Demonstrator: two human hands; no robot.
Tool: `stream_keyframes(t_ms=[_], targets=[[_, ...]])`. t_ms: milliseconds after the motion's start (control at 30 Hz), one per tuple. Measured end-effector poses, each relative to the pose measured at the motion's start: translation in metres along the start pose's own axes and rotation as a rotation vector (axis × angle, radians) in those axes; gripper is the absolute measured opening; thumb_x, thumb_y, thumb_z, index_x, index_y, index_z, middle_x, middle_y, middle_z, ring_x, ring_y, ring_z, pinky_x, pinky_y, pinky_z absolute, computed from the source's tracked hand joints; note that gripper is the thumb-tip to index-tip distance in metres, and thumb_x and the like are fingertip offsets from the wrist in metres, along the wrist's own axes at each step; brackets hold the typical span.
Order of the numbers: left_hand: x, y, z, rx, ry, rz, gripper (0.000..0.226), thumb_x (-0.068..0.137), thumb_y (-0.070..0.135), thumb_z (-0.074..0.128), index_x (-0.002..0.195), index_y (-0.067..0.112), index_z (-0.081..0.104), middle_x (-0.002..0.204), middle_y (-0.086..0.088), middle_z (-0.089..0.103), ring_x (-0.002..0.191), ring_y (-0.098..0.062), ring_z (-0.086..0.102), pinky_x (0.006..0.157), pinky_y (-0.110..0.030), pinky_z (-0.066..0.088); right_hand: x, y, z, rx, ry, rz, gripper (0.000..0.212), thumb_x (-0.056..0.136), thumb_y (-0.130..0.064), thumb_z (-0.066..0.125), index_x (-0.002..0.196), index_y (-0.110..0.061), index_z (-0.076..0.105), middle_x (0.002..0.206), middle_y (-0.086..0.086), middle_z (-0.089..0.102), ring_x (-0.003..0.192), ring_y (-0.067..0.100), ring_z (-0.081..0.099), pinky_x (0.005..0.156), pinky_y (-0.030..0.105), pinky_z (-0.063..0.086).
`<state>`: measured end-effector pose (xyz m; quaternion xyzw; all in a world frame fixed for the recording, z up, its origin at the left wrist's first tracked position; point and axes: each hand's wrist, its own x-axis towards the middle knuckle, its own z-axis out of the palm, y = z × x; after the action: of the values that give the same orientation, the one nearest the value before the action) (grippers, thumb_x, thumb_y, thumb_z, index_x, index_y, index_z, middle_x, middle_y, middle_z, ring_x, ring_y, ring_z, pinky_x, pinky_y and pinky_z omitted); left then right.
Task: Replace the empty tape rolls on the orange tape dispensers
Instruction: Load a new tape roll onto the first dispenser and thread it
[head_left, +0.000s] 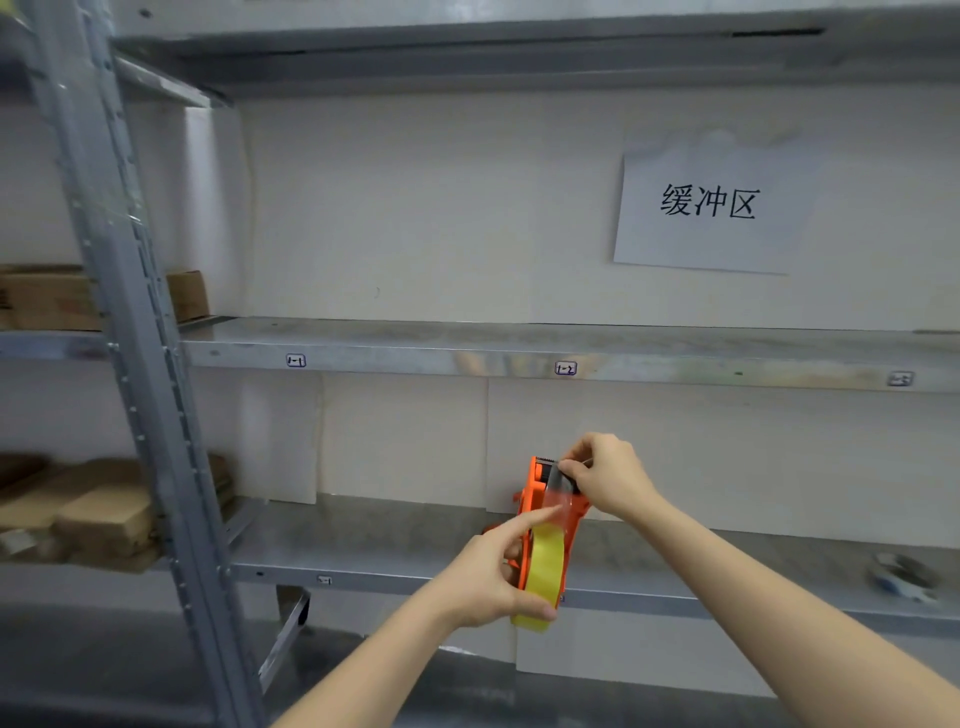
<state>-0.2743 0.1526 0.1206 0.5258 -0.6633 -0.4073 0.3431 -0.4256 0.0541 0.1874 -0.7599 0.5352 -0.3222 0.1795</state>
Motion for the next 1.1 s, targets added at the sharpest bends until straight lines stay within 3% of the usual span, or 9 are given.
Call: stream_keyframes(t_ms=[133, 300, 567, 733, 900, 1100], targets=[[0.003, 0.001, -0.003, -0.005, -0.003, -0.006, 0.096, 0.069, 0.002, 0.084, 0.142, 0.044, 0.036, 0.126, -0.005, 0.063, 0.105, -0.02, 0.07, 0.091, -0.035, 0.058, 0.004, -0.003, 0.0, 0.009, -0.01, -0.008, 0.011, 0.084, -0.021, 0.065, 0.074, -0.019, 0.061, 0.079, 0.002, 0.065, 0.086, 0.022, 0.064, 0.079, 0.033, 0.051], [0.003, 0.001, -0.009, 0.018, -0.028, -0.022, 0.1, 0.072, 0.004, 0.083, 0.147, 0.039, 0.027, 0.13, 0.0, 0.059, 0.109, -0.016, 0.067, 0.084, -0.019, 0.057, 0.005, -0.006, 0.002, -0.006, -0.002, -0.01, 0.011, 0.084, -0.021, 0.065, 0.074, -0.019, 0.061, 0.087, 0.005, 0.069, 0.086, 0.021, 0.063, 0.075, 0.027, 0.046], [0.002, -0.005, -0.012, 0.003, -0.042, -0.014, 0.103, 0.069, 0.011, 0.085, 0.145, 0.047, 0.026, 0.133, -0.001, 0.056, 0.113, -0.021, 0.065, 0.095, -0.037, 0.056, 0.003, -0.009, 0.004, 0.027, 0.029, -0.014, 0.014, 0.083, -0.025, 0.066, 0.071, -0.023, 0.06, 0.075, -0.001, 0.063, 0.079, 0.018, 0.061, 0.075, 0.03, 0.049], [0.001, -0.006, -0.009, -0.008, -0.066, 0.02, 0.101, 0.07, 0.008, 0.084, 0.142, 0.05, 0.029, 0.125, -0.008, 0.059, 0.106, -0.022, 0.068, 0.09, -0.034, 0.058, 0.0, -0.009, 0.002, 0.003, 0.033, 0.021, 0.012, 0.083, -0.021, 0.063, 0.072, -0.019, 0.059, 0.078, 0.003, 0.065, 0.087, 0.024, 0.064, 0.079, 0.032, 0.05], [0.001, -0.012, -0.003, -0.04, -0.075, 0.062, 0.104, 0.069, 0.005, 0.084, 0.139, 0.059, 0.029, 0.127, -0.005, 0.056, 0.103, -0.018, 0.066, 0.09, -0.032, 0.058, -0.004, -0.009, -0.004, -0.047, 0.013, 0.039, 0.01, 0.084, -0.012, 0.055, 0.075, -0.012, 0.06, 0.088, 0.01, 0.068, 0.088, 0.027, 0.06, 0.075, 0.029, 0.045], [0.002, -0.013, 0.008, -0.044, -0.1, 0.073, 0.111, 0.069, 0.007, 0.085, 0.146, 0.053, 0.021, 0.121, -0.004, 0.06, 0.089, -0.009, 0.067, 0.083, -0.03, 0.059, -0.01, -0.001, -0.01, -0.044, 0.03, 0.068, 0.014, 0.082, -0.012, 0.055, 0.081, -0.004, 0.066, 0.085, 0.011, 0.068, 0.088, 0.027, 0.062, 0.074, 0.03, 0.047]])
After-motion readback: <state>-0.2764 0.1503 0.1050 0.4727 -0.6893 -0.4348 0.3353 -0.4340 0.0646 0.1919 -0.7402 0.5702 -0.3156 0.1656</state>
